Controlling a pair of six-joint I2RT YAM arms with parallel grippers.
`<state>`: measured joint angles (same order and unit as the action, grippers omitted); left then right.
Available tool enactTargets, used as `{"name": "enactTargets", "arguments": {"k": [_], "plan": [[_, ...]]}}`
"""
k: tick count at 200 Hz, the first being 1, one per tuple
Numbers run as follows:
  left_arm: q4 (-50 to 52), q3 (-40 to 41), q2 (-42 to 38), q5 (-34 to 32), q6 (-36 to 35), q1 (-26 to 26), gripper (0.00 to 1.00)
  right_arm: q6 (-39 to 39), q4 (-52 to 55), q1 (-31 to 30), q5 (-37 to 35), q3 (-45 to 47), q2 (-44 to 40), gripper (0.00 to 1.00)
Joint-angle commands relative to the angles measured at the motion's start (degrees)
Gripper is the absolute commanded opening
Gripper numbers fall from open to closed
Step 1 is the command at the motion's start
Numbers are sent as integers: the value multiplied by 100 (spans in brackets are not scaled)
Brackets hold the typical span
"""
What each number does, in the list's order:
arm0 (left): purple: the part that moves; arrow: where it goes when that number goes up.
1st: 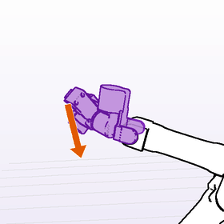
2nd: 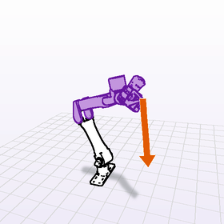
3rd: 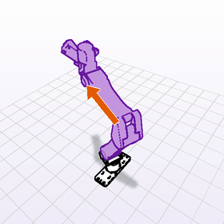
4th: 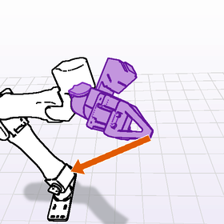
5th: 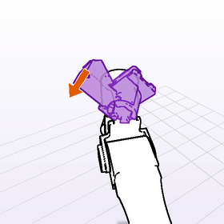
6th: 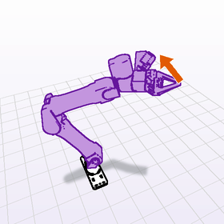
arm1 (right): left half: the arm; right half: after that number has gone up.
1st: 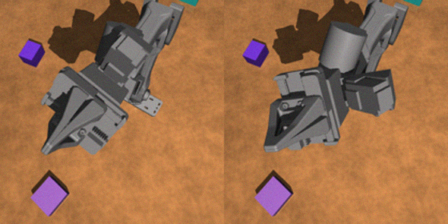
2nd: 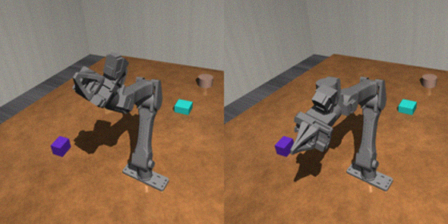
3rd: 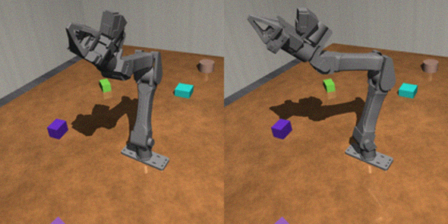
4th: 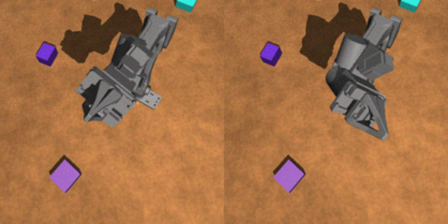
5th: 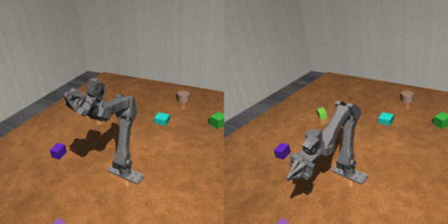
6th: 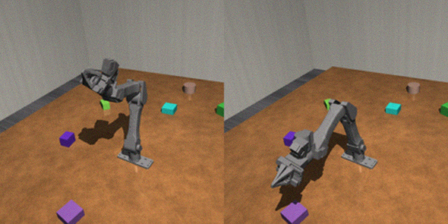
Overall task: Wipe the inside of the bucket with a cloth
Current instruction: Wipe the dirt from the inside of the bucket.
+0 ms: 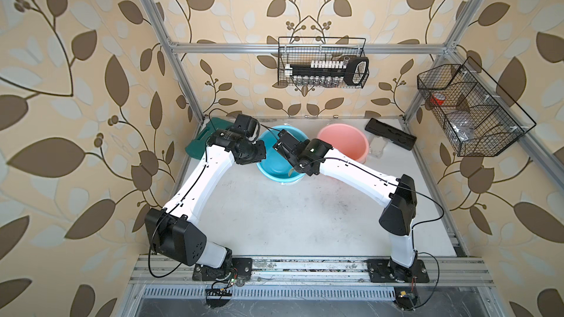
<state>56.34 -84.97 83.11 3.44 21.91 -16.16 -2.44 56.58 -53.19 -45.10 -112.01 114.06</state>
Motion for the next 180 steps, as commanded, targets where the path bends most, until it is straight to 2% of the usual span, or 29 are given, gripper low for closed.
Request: {"name": "enactTargets", "arguments": {"k": [1,25,43,71,94,109,124,158,180], "plan": [[70,-217,-93,-372,-4,140,0,611,-234,9,-857,73,-169,0],[243,-345,43,51,-59,140,0,951,-871,19,-903,-152,12,0],[440,-458,160,445,-43,139,0,900,-1002,37,-1005,-653,279,0],[544,-472,181,991,9,140,0,667,-912,113,-522,-1582,787,0],[601,-482,140,1293,36,140,0,383,-429,176,-165,-2536,1370,0],[591,-474,89,1383,50,140,0,184,-255,221,473,-2917,1588,0],[570,-480,81,1490,76,140,0,39,-327,230,1246,-2912,1559,0],[530,-531,158,1468,150,140,0,-114,-1058,229,3324,-1854,886,0],[449,-605,226,1384,207,140,0,-143,-1400,229,3981,-1260,517,0]]}}
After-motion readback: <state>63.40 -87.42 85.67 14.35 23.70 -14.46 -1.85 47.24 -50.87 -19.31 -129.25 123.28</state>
